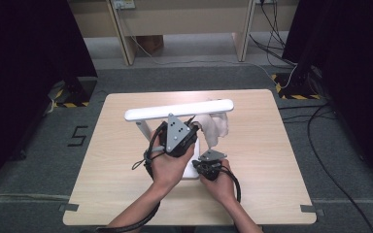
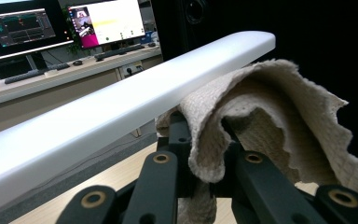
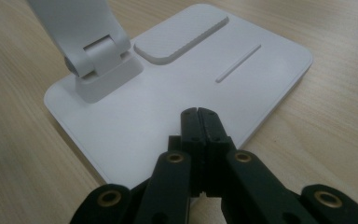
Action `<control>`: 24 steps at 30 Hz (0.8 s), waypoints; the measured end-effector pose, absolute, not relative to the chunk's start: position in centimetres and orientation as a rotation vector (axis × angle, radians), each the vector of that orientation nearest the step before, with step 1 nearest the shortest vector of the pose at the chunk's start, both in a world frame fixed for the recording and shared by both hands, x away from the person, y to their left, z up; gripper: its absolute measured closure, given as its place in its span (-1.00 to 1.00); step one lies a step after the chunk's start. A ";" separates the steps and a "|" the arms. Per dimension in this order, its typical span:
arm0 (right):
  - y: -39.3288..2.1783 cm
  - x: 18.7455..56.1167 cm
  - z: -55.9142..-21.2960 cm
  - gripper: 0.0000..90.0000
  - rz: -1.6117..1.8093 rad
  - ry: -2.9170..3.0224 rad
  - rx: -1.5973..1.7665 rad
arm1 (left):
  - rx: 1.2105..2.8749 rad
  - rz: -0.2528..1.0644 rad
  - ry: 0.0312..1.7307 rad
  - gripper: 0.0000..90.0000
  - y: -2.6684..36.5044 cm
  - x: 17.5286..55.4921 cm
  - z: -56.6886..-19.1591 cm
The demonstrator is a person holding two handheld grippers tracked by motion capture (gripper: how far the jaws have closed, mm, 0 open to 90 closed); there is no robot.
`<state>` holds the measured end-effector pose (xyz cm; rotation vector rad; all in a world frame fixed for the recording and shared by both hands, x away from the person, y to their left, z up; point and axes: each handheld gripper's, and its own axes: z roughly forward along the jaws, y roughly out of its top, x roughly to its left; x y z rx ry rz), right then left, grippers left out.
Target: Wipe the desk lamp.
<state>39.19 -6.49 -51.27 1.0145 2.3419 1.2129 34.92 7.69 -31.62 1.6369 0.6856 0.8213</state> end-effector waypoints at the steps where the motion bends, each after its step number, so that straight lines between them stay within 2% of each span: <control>1: -6.5 39.2 -51.3 1.00 1.212 2.342 1.014 | 1.635 0.820 0.685 0.83 7.6 34.9 -31.6; 24: -6.5 39.2 -51.3 1.00 1.214 2.340 1.015 | 1.635 0.813 0.646 0.83 5.0 35.3 -31.6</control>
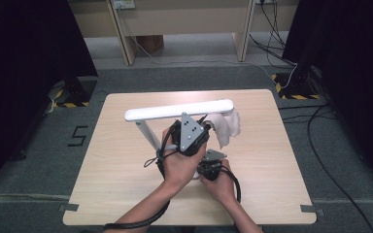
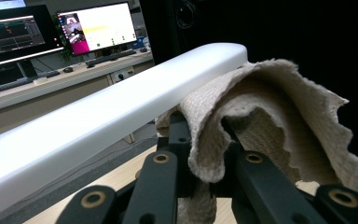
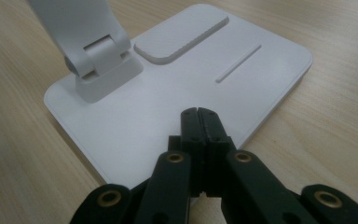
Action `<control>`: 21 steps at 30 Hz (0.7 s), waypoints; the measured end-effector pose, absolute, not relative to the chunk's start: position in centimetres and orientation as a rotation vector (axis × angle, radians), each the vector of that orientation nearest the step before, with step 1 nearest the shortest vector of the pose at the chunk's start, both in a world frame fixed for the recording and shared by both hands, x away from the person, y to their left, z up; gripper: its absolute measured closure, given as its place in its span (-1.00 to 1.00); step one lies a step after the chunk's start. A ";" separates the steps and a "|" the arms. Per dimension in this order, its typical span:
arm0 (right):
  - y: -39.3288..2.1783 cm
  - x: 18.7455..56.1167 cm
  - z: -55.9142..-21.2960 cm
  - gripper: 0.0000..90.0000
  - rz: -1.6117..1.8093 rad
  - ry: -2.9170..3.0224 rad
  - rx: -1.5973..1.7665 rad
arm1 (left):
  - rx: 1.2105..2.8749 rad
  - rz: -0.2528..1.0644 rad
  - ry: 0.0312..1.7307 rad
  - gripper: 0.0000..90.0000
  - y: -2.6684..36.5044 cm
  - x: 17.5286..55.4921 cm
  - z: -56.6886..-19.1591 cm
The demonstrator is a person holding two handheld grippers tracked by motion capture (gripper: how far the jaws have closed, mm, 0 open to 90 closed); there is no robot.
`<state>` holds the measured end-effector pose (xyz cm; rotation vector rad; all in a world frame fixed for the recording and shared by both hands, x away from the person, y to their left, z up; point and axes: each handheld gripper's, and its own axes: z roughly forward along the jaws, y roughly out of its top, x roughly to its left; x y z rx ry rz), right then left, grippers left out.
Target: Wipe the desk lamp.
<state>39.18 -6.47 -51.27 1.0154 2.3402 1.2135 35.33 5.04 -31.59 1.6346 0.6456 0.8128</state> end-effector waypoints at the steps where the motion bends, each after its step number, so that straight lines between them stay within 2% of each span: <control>1: -6.5 39.2 -51.3 1.00 1.214 2.340 1.015 | 1.637 0.813 0.644 0.83 5.0 35.3 -31.6; 15: -6.5 39.2 -51.3 1.00 1.213 2.342 1.015 | 1.642 0.820 0.600 0.82 3.3 35.6 -31.6; 21: -6.5 39.2 -51.3 1.00 1.213 2.341 1.011 | 1.647 0.804 0.529 0.82 2.4 35.7 -32.0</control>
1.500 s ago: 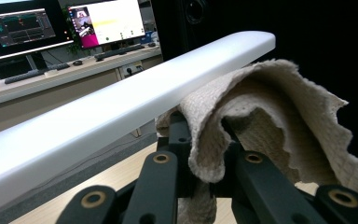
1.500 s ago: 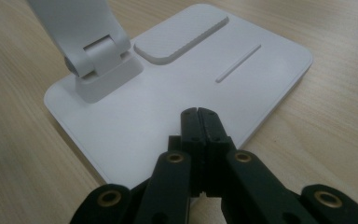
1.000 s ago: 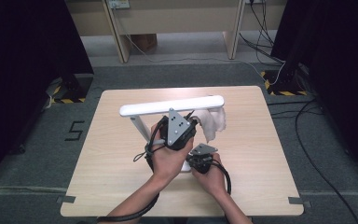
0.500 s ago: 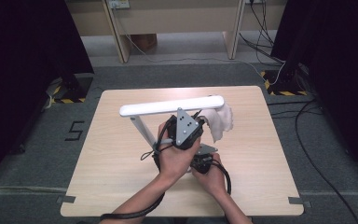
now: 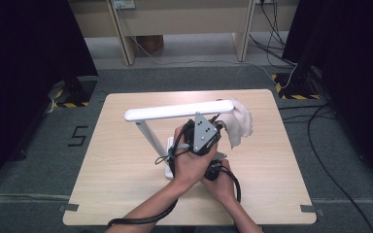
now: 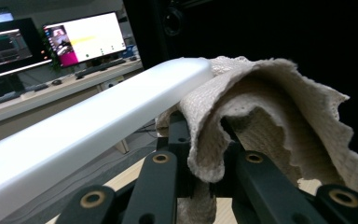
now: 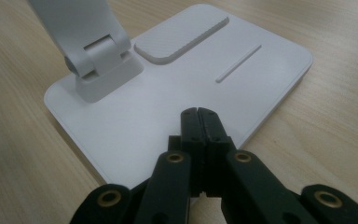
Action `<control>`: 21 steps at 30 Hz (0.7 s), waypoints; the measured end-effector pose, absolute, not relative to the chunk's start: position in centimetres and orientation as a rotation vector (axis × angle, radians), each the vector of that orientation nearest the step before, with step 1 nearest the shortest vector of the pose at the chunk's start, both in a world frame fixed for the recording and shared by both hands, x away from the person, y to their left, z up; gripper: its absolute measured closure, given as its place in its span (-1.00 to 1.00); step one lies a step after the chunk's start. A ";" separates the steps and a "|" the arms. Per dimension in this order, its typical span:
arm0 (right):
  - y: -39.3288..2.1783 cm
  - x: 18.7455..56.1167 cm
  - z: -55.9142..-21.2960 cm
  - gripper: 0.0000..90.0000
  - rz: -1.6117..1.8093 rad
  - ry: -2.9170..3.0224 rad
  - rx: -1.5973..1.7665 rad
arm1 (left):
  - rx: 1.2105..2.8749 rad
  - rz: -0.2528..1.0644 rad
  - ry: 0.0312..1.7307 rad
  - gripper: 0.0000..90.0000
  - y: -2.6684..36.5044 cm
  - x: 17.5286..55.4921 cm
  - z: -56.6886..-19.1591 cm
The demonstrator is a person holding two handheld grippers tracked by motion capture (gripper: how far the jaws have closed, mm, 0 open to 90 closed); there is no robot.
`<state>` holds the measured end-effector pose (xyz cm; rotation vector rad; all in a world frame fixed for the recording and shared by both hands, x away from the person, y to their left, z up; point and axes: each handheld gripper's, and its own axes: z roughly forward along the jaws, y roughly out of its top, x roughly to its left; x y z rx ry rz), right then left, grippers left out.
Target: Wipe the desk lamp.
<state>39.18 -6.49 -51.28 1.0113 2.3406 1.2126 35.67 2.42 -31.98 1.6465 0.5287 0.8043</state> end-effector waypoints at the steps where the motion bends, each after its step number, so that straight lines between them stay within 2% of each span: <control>1: -6.5 39.2 -51.3 1.00 1.210 2.342 1.011 | 1.653 0.800 0.517 0.82 2.3 35.6 -32.1; 9: -6.5 39.2 -51.3 1.00 1.214 2.342 1.011 | 1.701 0.764 0.487 0.82 4.0 33.4 -32.6; 21: -6.5 39.2 -51.3 1.00 1.218 2.341 1.014 | 1.734 0.843 0.554 0.82 13.6 29.4 -33.2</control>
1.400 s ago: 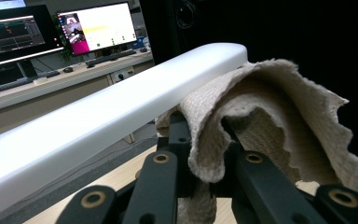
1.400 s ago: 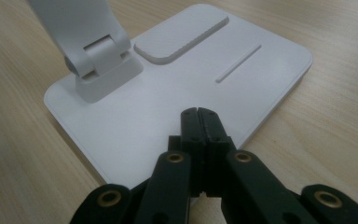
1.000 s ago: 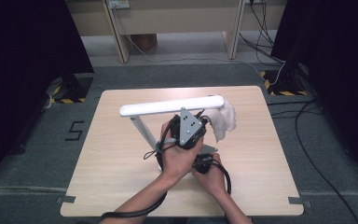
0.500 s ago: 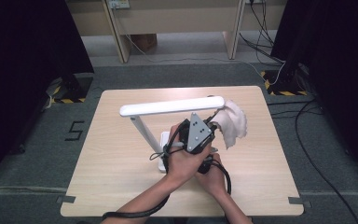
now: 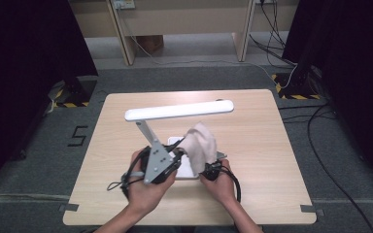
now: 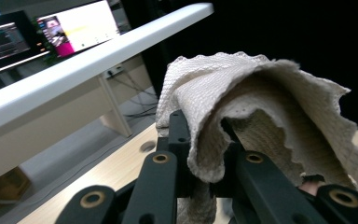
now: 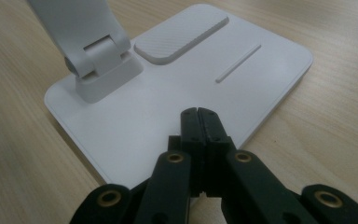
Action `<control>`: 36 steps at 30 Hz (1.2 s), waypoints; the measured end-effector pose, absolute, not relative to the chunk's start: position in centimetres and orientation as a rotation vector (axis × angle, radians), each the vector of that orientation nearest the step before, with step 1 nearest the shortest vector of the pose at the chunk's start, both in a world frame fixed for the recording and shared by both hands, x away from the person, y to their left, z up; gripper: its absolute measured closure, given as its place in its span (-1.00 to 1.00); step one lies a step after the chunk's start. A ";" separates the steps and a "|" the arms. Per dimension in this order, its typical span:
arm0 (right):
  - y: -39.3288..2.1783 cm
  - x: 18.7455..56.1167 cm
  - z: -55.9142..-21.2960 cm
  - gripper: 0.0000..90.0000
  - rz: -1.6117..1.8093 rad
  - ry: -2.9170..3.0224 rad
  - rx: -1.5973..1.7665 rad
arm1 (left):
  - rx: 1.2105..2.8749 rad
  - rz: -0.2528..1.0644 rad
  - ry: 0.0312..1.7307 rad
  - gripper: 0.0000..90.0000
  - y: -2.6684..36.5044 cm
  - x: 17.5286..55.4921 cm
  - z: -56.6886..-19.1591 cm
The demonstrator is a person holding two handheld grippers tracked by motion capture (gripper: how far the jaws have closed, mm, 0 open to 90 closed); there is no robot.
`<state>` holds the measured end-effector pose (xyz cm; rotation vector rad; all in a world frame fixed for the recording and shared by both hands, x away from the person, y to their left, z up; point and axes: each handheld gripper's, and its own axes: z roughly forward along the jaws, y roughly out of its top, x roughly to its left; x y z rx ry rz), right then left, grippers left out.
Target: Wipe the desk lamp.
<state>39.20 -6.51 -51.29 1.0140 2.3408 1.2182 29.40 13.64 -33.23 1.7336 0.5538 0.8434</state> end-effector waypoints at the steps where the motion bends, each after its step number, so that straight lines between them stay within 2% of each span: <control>1: -6.5 39.2 -51.3 1.00 1.216 2.340 1.015 | 1.728 0.850 0.569 0.82 14.4 29.2 -33.3; 10: -6.5 39.2 -51.3 1.00 1.221 2.336 1.016 | 1.692 0.920 0.698 0.82 20.0 27.8 -34.1; 17: -6.5 39.2 -51.3 1.00 1.221 2.334 1.015 | 1.698 0.960 0.795 0.82 23.5 28.3 -35.2; 25: -6.5 39.2 -51.3 1.00 1.224 2.333 1.018 | 1.667 1.039 0.820 0.82 24.5 30.2 -33.9; 36: -6.5 39.2 -51.4 1.00 1.226 2.333 1.022 | 1.634 1.048 0.842 0.82 24.4 32.9 -33.1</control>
